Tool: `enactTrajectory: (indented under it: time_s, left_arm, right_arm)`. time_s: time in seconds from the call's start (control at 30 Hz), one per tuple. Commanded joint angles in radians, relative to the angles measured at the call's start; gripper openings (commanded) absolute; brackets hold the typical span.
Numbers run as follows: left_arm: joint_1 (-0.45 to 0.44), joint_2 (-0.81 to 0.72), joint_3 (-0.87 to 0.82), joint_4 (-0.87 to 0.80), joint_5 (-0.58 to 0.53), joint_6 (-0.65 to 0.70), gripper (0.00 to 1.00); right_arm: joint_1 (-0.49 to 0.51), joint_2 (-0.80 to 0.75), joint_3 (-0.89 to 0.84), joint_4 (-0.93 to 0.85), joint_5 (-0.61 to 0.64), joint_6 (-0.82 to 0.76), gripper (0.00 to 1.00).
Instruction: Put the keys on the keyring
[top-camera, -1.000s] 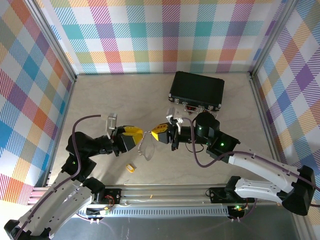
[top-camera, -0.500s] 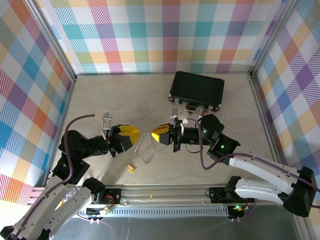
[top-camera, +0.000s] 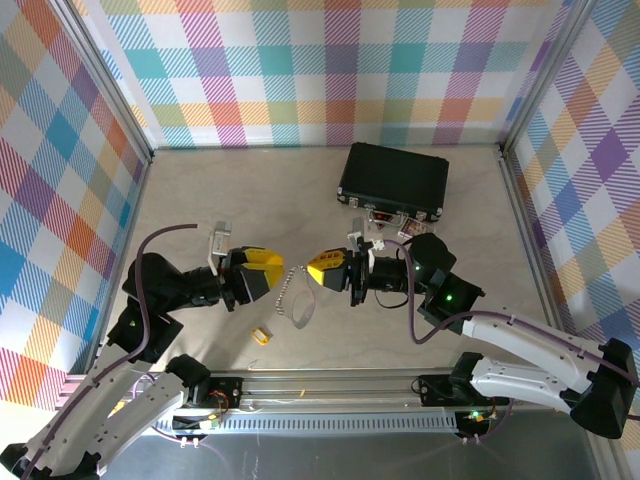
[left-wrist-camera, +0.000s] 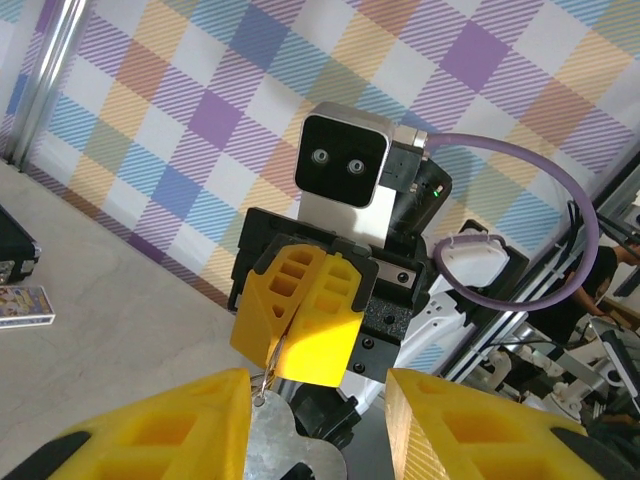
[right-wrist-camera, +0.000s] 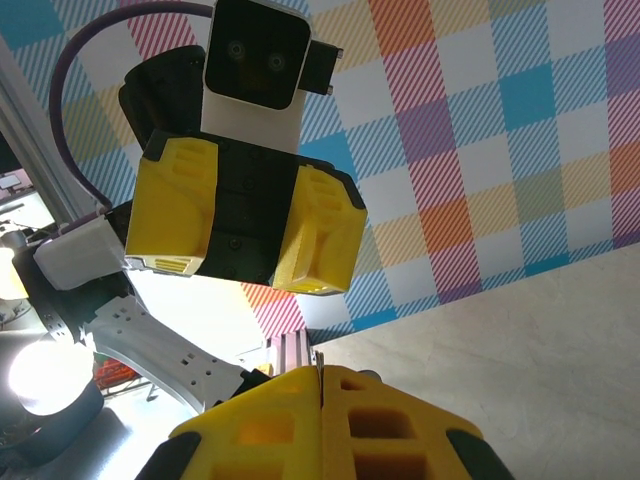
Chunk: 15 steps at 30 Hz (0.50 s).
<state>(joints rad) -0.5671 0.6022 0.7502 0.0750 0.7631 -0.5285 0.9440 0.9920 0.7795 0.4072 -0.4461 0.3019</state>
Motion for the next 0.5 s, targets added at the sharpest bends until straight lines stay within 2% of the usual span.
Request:
enactTrajectory:
  time_s: [0.0, 0.3, 0.47]
  left_arm:
    - [-0.018, 0.009, 0.025, -0.01, 0.035, 0.035, 0.4]
    - [-0.032, 0.067, 0.055, -0.034, 0.049, 0.075, 0.32]
    - [-0.036, 0.081, 0.061, -0.042, 0.05, 0.09, 0.32]
  right_arm:
    - [0.006, 0.009, -0.003, 0.097, -0.003, -0.01, 0.0]
    - [0.006, 0.048, 0.031, 0.09, -0.031, -0.066, 0.0]
    - [0.006, 0.045, 0.029, 0.11, -0.049, -0.081, 0.0]
